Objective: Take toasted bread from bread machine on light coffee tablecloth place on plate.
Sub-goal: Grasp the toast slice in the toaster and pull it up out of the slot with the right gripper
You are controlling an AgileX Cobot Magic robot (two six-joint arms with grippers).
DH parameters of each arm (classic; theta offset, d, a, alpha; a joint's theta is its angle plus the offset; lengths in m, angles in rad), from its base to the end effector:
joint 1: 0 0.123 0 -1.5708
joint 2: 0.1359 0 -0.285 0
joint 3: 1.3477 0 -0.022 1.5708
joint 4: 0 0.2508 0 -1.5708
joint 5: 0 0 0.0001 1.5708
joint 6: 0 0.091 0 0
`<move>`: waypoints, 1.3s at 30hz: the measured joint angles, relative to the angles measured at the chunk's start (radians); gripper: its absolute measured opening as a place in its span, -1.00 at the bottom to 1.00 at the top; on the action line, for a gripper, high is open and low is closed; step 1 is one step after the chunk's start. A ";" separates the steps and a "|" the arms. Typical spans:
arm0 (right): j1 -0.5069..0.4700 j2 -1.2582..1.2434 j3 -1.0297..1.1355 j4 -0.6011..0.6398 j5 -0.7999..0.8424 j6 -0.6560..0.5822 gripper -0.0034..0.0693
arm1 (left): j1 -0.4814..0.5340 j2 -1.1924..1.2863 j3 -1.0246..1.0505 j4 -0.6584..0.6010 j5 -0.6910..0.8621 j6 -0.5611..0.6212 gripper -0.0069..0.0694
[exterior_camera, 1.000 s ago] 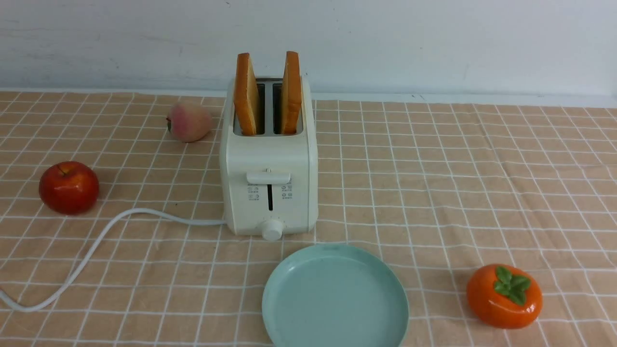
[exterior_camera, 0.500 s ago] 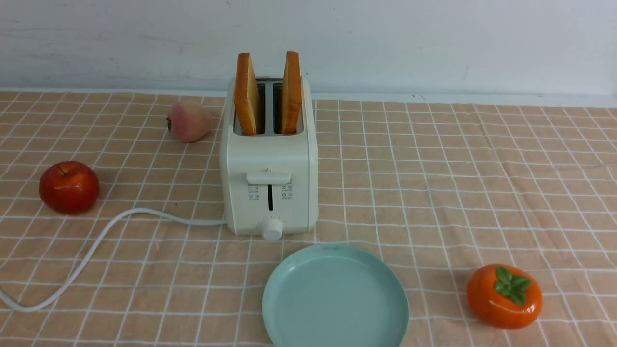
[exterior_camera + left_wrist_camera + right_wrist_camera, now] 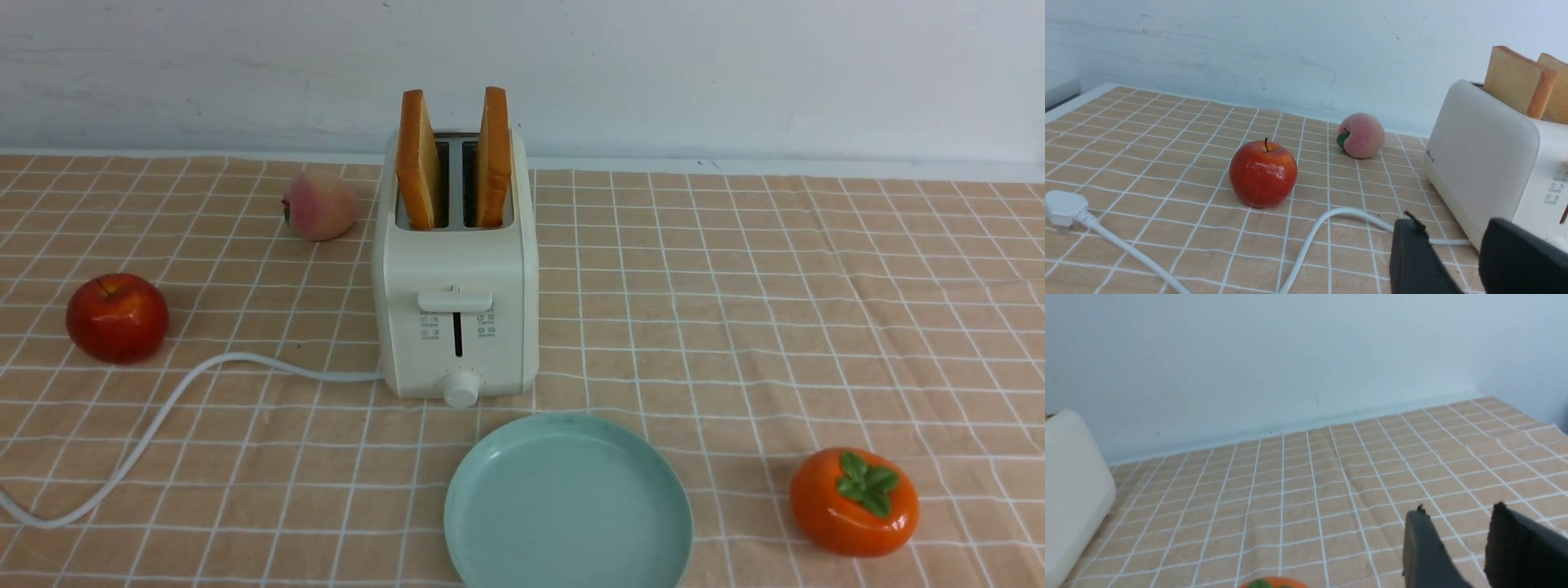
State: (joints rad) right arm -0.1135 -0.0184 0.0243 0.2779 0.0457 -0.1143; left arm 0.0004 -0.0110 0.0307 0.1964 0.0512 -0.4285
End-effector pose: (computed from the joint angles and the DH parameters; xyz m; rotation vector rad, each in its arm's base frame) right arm 0.0559 -0.0052 0.2020 0.2017 1.5203 0.0493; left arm 0.0569 0.0010 0.1988 -0.1885 1.5447 -0.1755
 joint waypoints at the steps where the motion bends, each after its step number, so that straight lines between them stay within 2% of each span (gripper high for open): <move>1: 0.000 0.000 0.000 0.001 -0.006 0.000 -0.25 | 0.000 0.000 0.000 0.001 0.000 0.000 -0.19; 6: 0.000 0.000 0.000 0.044 -0.087 0.029 -0.25 | 0.000 0.000 0.000 -0.017 -0.057 -0.025 -0.19; 11: 0.000 0.001 0.000 0.166 -0.293 0.158 -0.25 | 0.000 0.000 0.000 -0.173 -0.295 -0.252 -0.19; 14: 0.000 0.017 -0.024 0.167 -0.309 0.179 -0.25 | 0.000 0.000 0.000 -0.196 -0.418 -0.283 -0.19; 18: 0.000 0.063 -0.147 0.138 -0.283 0.184 -0.25 | 0.000 0.000 -0.038 -0.202 -0.456 -0.321 -0.19; 21: 0.000 0.157 -0.340 0.091 -0.220 0.185 -0.25 | 0.000 0.026 -0.182 -0.184 -0.393 -0.423 -0.19; 24: 0.000 0.224 -0.439 0.080 -0.170 0.184 -0.25 | 0.000 0.083 -0.259 -0.157 -0.350 -0.457 -0.19; 26: 0.000 0.326 -0.603 0.076 -0.046 0.184 -0.25 | 0.000 0.179 -0.380 -0.097 -0.258 -0.489 -0.19; 27: 0.000 0.335 -0.603 0.076 -0.046 0.184 -0.25 | 0.000 0.187 -0.390 -0.085 -0.237 -0.491 -0.19; 30: 0.000 0.493 -0.802 0.077 0.175 0.184 -0.25 | 0.000 0.326 -0.549 -0.008 0.025 -0.514 -0.19; 32: 0.000 0.570 -0.867 0.076 0.272 0.184 -0.25 | 0.000 0.393 -0.617 0.000 0.216 -0.517 -0.19; 33: 0.000 0.576 -0.870 0.076 0.279 0.184 -0.25 | 0.000 0.399 -0.622 0.000 0.234 -0.517 -0.19; 36: 0.000 0.654 -0.888 0.060 0.323 0.184 -0.25 | 0.000 0.471 -0.649 0.016 0.472 -0.512 -0.19; 39: 0.000 0.695 -0.889 0.062 0.313 0.184 -0.25 | 0.000 0.469 -0.643 0.063 0.539 -0.489 -0.19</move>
State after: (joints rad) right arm -0.1135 0.6769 -0.8645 0.3400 0.3585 0.0692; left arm 0.0004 0.4576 -0.6119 0.2598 0.5899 -0.9179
